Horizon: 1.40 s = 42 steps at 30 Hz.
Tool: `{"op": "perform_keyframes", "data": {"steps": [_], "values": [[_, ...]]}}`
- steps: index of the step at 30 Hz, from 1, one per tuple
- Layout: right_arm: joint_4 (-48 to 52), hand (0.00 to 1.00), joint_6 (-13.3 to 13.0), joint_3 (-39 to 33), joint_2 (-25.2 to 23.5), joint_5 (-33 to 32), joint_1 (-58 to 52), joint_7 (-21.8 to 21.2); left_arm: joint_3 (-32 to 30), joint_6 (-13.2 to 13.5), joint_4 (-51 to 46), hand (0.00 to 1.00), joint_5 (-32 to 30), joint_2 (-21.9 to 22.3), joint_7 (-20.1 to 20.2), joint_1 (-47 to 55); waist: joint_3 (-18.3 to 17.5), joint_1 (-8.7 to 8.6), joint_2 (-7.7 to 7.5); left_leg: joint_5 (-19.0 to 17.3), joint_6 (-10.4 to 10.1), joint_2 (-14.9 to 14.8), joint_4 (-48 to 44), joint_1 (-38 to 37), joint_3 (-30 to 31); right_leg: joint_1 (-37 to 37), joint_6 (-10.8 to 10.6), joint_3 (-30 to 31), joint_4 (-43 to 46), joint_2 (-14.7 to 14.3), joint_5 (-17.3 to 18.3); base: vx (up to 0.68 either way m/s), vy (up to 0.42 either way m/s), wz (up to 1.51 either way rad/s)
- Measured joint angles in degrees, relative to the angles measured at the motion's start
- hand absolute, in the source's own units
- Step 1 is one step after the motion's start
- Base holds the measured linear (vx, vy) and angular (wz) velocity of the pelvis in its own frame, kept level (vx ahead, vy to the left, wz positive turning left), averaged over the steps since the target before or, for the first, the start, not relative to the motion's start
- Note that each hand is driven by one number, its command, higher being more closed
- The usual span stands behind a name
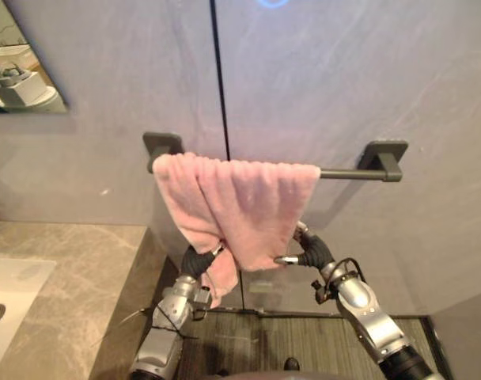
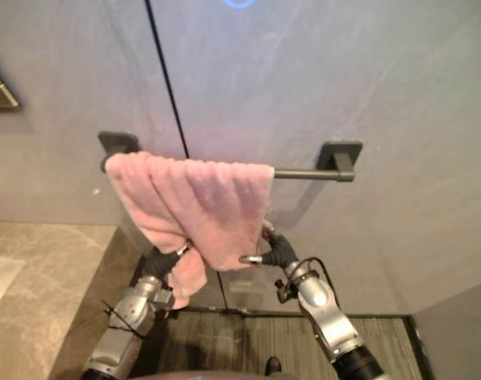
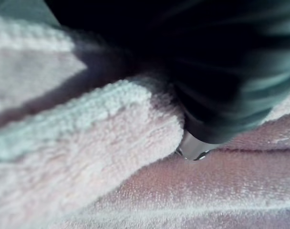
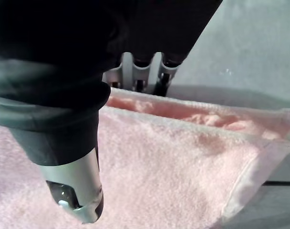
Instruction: Organize washtable
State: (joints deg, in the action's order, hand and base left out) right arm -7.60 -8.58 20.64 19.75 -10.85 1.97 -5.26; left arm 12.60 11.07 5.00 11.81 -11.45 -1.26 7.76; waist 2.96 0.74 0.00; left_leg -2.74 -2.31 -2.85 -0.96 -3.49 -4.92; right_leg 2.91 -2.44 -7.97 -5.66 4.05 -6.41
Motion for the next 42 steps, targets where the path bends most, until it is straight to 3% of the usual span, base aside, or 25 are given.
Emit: {"op": "perform_keyframes", "data": {"steps": [18,27,42], "values": [[-3.0,1.00,0.1,-0.9,-5.3,0.2,2.5,1.6,0.6,0.0,0.0,1.00,0.0,1.2,0.0,-0.1,-1.1,0.25,-0.99,0.5,-0.1,0.0,0.3,0.9,1.7,0.1,0.0,-1.6,0.0,0.1,0.0,-0.02,-0.002,0.05],[-2.3,1.00,0.0,-5.6,-9.1,2.2,-0.3,1.6,0.2,0.0,-2.4,1.00,0.0,3.6,0.0,-0.3,-1.2,0.22,-1.24,0.5,-0.1,0.1,1.0,0.5,1.2,0.0,-0.1,-1.4,0.0,0.0,0.1,0.00,0.001,-0.01],[7.1,1.00,-1.5,-11.6,-12.7,7.1,-4.9,2.1,0.2,0.0,-7.8,1.00,-0.1,5.8,0.2,-1.1,-1.2,-0.05,-1.23,0.5,0.0,0.5,2.0,-1.6,-0.7,-0.1,-0.7,0.4,0.0,-0.1,0.5,0.00,0.003,-0.06]]}}
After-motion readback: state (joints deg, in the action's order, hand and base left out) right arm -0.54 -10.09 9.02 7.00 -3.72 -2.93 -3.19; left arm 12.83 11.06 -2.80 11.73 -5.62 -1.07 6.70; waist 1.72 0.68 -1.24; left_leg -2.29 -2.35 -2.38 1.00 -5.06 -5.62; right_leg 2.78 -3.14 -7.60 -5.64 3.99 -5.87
